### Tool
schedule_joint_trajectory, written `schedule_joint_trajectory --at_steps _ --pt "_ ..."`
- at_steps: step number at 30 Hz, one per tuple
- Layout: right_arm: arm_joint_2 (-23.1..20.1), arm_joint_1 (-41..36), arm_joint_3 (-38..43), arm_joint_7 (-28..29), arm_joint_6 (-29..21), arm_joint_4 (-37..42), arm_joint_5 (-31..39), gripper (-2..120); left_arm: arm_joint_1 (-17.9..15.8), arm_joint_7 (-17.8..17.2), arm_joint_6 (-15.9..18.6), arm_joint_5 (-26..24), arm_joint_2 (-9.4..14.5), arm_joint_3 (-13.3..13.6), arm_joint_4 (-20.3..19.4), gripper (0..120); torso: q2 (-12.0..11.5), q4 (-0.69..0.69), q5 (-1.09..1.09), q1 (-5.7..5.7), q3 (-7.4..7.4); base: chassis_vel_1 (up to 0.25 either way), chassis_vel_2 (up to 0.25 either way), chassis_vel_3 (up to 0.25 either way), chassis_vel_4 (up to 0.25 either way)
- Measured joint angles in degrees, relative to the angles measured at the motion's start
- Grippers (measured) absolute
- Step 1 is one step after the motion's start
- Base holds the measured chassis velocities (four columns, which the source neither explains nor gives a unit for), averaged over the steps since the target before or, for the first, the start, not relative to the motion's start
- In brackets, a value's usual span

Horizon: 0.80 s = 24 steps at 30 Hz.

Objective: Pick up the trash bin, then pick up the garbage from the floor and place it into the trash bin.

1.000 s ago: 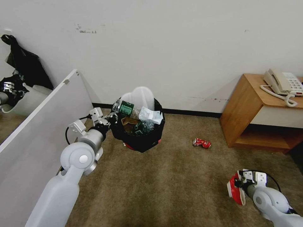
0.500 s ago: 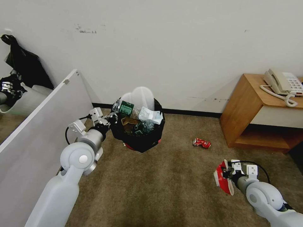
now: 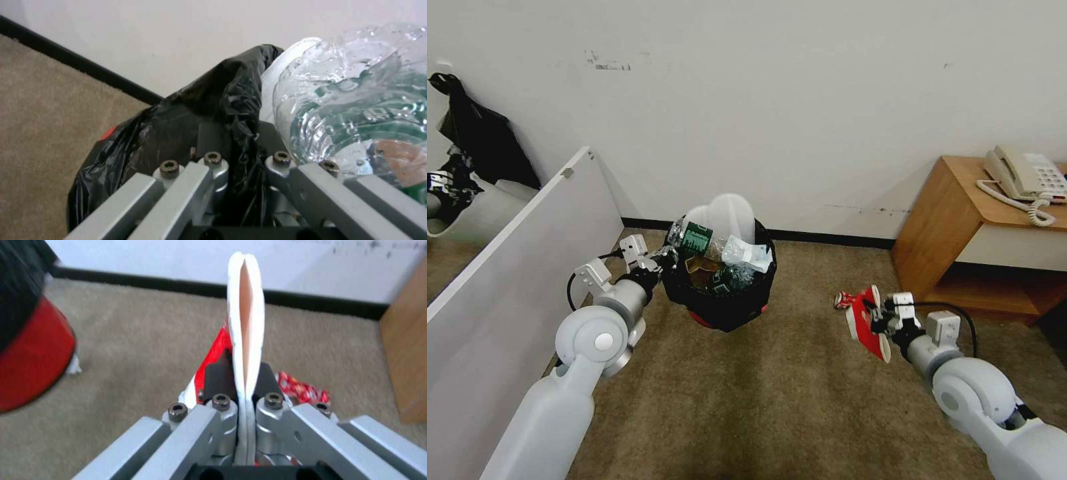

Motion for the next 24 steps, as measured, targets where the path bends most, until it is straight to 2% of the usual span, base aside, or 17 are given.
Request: schedule_joint_trajectory --at_steps 9,17,24 --pt "0.5 2.7 -0.3 -0.6 0.3 1.9 -0.7 0 1.9 0.1 0.0 0.0 0.4 -1.5 -1.7 4 0.0 0.01 0.01 0.00 0.00 0.000 0.000 0.000 0.000" --pt "0.7 2.9 0.9 -1.3 1.0 5.7 -0.7 0 1.5 0.1 0.0 -0.2 0.3 -0.8 -1.8 4 0.0 0.00 0.01 0.00 0.00 0.000 0.000 0.000 0.000" --pt "0.5 4.0 1.3 -4.8 6.1 7.7 -3.2 0 0.9 -0.2 0.6 -0.6 0.7 -0.3 -1.7 4 0.0 0.00 0.01 0.00 0.00 0.000 0.000 0.000 0.000"
